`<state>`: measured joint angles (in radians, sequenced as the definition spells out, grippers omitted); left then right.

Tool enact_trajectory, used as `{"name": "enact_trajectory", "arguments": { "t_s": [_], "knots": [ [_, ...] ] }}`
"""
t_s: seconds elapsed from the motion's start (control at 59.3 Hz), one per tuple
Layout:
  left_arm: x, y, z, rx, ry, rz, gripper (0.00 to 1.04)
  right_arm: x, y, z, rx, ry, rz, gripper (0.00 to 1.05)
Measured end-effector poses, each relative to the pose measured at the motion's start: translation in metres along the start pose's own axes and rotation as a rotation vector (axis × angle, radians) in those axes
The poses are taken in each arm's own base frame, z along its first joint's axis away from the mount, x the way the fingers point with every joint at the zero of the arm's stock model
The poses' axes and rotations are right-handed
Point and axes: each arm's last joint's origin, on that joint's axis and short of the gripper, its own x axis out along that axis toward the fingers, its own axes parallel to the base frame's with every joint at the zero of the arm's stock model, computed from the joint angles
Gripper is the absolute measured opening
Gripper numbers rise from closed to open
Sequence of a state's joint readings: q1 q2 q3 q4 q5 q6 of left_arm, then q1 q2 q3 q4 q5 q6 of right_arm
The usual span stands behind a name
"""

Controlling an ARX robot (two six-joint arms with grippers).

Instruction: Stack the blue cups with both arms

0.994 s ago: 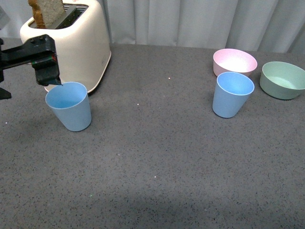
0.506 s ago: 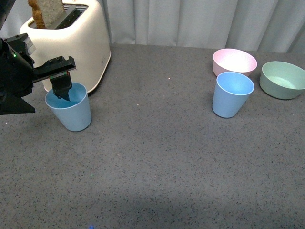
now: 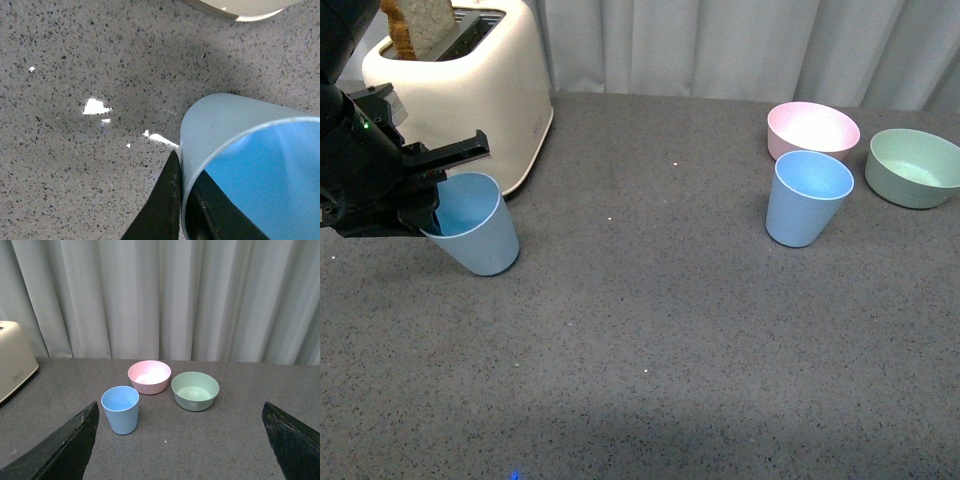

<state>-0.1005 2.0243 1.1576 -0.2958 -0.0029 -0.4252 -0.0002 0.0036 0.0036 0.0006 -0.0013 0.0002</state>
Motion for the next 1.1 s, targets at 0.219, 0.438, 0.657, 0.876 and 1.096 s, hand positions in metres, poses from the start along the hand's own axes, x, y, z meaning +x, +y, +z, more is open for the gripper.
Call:
{"name": "enact_trajectory", "arguments": {
  "t_s": [0.219,0.438,0.657,0.876,1.096],
  "knots": [
    [-0.008,-0.032,0.002,0.057,-0.025,-0.034,0.04,0.0,0.0,0.0,0.0,0.0,0.0,0.95],
    [-0.008,-0.092,0.002,0.135,-0.025,-0.093,0.04,0.0,0.0,0.0,0.0,0.0,0.0,0.95],
    [0.013,-0.136,-0.006,0.183,0.025,-0.091,0.04,0.0,0.0,0.0,0.0,0.0,0.0,0.95],
    [0.018,-0.147,-0.001,0.178,0.018,-0.093,0.04,0.0,0.0,0.0,0.0,0.0,0.0,0.95],
    [0.017,-0.146,-0.001,0.164,0.022,-0.117,0.36,0.0,0.0,0.0,0.0,0.0,0.0,0.95]
  ]
}}
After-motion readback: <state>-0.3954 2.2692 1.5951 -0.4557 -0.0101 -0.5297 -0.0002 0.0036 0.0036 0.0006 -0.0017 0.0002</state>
